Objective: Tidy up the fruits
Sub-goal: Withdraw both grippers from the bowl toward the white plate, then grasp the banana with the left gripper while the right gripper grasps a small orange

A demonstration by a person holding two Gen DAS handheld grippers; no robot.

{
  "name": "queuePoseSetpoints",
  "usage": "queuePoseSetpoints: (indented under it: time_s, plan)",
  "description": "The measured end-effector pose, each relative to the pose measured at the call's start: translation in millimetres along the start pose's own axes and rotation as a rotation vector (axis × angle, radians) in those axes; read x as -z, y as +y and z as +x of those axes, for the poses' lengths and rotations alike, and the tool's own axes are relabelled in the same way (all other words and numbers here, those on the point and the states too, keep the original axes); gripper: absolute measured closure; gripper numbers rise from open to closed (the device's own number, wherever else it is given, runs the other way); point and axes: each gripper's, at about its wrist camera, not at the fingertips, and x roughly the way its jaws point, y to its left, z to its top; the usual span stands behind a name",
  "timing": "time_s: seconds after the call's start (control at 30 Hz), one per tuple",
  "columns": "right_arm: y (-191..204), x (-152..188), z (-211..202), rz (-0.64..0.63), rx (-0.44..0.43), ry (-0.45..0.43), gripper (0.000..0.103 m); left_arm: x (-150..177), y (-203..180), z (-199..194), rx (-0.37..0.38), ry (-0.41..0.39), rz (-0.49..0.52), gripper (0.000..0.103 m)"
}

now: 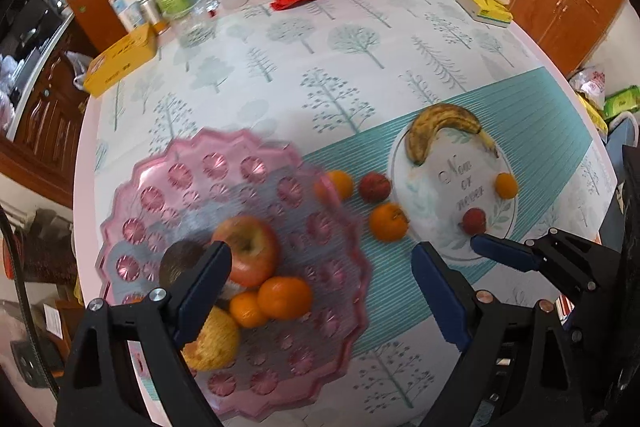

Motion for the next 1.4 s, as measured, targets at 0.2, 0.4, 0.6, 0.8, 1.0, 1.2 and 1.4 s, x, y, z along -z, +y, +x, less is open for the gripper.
queuePoseSetpoints:
  time_s: [0.2, 0.4, 0.6, 0.8, 1.0, 1.2, 1.4]
  plan:
    - [-50, -2, -12, 0.091, 0.035, -0.037, 0.050, -24, -26, 8, 0.000, -0.002, 0.032, 0.012]
    - [-97, -2, -19, 0.168, 0.083, -0.061, 0.050, -51, -50, 19, -0.005, -0.020, 0.064, 0.012]
    - [-132, 4, -17, 0.208, 0.142, -0.064, 0.050, -76, -77, 45, 0.019, 0.005, 0.094, 0.012]
    - [-167, 12, -11, 0.259, 0.168, -0.047, 0.050, -93, -115, 84, 0.012, 0.038, 0.192, 0.012]
    - [-188, 23, 2, 0.289, 0.162, -0.013, 0.050, -103, -148, 135, -0.035, 0.087, 0.334, 0.012]
    - [-185, 29, 15, 0.272, 0.123, 0.009, 0.050, -111, -160, 174, -0.061, 0.126, 0.369, 0.012]
    - [-182, 26, 27, 0.250, 0.105, 0.012, 0.050, -118, -163, 194, -0.057, 0.147, 0.364, 0.014]
